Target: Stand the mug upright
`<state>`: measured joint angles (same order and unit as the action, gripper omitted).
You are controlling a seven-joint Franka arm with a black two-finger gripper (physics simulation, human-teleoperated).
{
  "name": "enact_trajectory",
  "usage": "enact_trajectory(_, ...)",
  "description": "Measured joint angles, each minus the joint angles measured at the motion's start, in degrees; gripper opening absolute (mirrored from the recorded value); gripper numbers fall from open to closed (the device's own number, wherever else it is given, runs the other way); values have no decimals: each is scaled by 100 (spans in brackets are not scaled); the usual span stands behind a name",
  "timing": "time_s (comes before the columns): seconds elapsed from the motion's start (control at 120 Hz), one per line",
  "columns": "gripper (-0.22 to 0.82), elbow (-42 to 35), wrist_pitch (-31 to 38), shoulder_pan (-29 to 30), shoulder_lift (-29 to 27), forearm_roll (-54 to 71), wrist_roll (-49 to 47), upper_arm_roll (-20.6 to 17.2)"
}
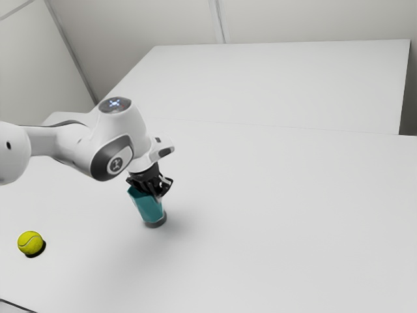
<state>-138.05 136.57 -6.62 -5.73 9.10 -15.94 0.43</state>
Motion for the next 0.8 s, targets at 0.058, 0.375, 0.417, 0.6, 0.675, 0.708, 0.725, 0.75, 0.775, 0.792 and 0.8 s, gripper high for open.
enact_trajectory(0.058,-18,-3,51,-38,37,38,-85,0)
enact_trajectory(0.375,-18,-2,214,-61,182,97,-427,-2)
enact_trajectory(0.417,-18,0,227,-64,201,99,-461,-2)
enact_trajectory(0.6,-18,4,262,-77,254,98,-591,-2)
enact_trajectory(0.675,-12,4,276,-96,247,82,-635,-1)
enact_trajectory(0.708,-8,4,293,-104,242,74,-651,-1)
enact_trajectory(0.725,-6,4,301,-108,239,71,-658,-1)
enact_trajectory(0.75,-2,4,313,-113,234,67,-669,0)
enact_trajectory(0.775,2,4,323,-116,228,63,-680,0)
enact_trajectory(0.792,5,4,330,-117,224,61,-686,1)
enact_trajectory(0.8,7,4,333,-118,221,60,-690,1)
